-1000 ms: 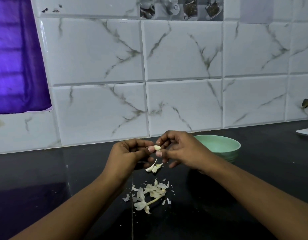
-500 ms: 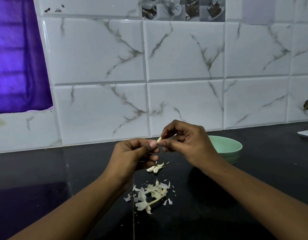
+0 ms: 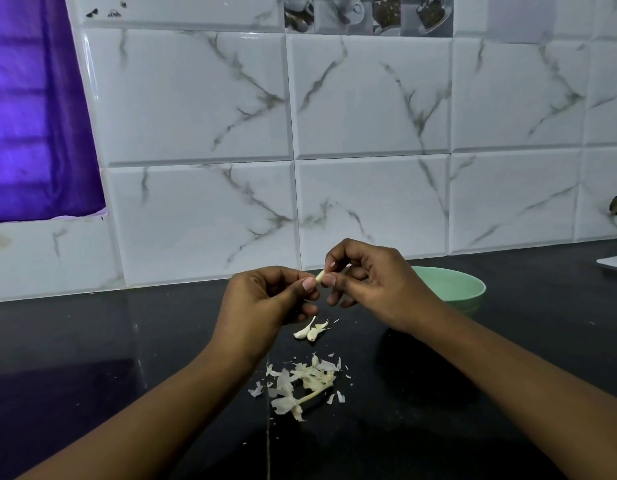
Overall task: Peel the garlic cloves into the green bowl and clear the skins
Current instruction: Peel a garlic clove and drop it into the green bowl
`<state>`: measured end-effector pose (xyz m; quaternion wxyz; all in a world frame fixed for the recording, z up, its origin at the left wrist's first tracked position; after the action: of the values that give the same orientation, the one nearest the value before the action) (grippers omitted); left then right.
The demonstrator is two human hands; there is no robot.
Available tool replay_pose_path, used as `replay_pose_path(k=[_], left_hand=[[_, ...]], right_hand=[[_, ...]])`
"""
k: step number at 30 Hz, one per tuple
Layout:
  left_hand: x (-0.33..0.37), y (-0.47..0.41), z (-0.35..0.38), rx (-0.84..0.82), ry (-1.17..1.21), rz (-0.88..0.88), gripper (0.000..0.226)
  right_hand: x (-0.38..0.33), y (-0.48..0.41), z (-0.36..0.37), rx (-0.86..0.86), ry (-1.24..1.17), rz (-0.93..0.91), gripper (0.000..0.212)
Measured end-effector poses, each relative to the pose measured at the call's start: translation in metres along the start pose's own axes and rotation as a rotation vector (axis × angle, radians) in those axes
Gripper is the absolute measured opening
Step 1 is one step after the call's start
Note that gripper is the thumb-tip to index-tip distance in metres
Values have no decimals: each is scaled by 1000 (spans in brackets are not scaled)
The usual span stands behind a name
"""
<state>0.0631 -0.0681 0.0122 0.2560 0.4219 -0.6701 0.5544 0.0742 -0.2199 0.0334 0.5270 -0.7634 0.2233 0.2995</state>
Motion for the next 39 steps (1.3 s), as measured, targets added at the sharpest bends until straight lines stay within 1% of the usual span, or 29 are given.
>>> replay_pose_path(k=[4, 8, 11, 14, 17, 19, 21, 23, 27, 31, 33, 37, 39], left_hand=[[-5, 0, 1, 14, 52, -58, 8], [-11, 0, 2, 10, 125, -144, 14], [-13, 0, 3, 4, 174, -194, 15], [-14, 0, 2, 10, 238, -246, 13], [-16, 0, 1, -16, 245, -288, 11], [-16, 0, 3, -44, 240, -307, 10], [-17, 1, 5, -69, 248, -329, 9], [-18, 1, 6, -91, 247, -350, 9], [-19, 2, 7, -113, 226, -354, 9], [-20, 1, 7, -107, 201, -338, 6], [-21, 1, 6, -103, 186, -330, 5], [-20, 1, 6, -85, 182, -311, 4], [-19, 1, 5, -68, 173, -294, 3]], right_hand=[[2, 1, 5, -24, 98, -44, 10], [4, 2, 12, -75, 181, -75, 15], [3, 0, 8, -81, 190, -63, 16], [6, -1, 6, -182, 188, 46, 14], [12, 2, 9, -324, 162, 215, 4], [15, 5, 11, -399, 174, 298, 8], [16, 7, 14, -432, 172, 347, 12], [16, 7, 15, -411, 138, 361, 13], [14, 5, 11, -279, 26, 321, 9], [13, 4, 12, -222, -85, 287, 18], [13, 3, 10, -196, -110, 284, 19], [15, 1, 2, -63, -173, 304, 15], [18, 2, 2, -25, -206, 333, 12]])
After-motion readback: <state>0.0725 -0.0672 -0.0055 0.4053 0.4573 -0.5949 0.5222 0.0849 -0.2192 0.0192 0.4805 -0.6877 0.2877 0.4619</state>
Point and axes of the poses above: each hand's wrist, its own y-axis away from the middle knuckle, its own z-axis out of the palm, x = y × z, the point moved 5 cm from there along -y, towards the middle knuckle, and after that the axes turned 15 degrees about -y, right-handed, at the moved point
